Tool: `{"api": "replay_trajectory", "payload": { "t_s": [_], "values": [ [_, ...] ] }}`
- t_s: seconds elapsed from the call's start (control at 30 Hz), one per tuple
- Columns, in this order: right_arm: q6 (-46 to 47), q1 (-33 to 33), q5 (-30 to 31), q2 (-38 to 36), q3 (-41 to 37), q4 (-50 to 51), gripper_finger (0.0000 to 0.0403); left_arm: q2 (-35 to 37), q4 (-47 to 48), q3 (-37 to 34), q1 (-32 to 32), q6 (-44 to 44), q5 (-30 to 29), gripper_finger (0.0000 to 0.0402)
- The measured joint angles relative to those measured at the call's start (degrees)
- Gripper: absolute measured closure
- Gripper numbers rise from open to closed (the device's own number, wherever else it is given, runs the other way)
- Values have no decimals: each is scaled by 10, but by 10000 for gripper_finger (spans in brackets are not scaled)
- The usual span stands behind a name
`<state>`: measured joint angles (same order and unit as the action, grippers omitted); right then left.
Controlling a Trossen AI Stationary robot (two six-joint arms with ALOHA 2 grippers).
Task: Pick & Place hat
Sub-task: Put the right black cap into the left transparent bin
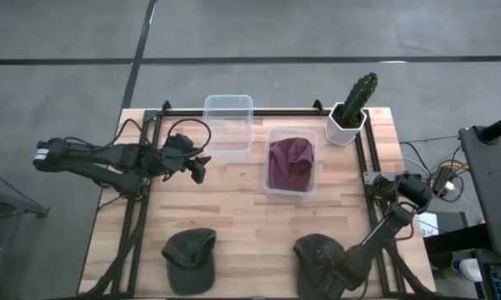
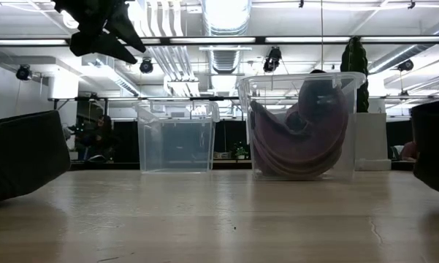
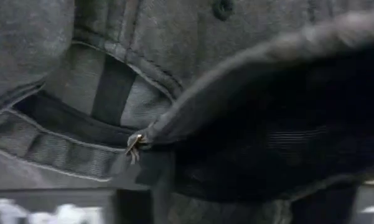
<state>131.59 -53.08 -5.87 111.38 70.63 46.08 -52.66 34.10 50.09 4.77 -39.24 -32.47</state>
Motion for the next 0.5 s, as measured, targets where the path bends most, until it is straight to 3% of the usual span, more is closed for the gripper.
{"api": "replay_trajectory", "payload": {
  "t_s": [0.27,0.5],
  "values": [
    [-3,-1,-6,-14,-3,29,379,0,-1,0,0,0,0,203],
    [-5,-2,-6,-50,-4,41,391,0,-1,-1,0,1,-1,203]
  ]
}}
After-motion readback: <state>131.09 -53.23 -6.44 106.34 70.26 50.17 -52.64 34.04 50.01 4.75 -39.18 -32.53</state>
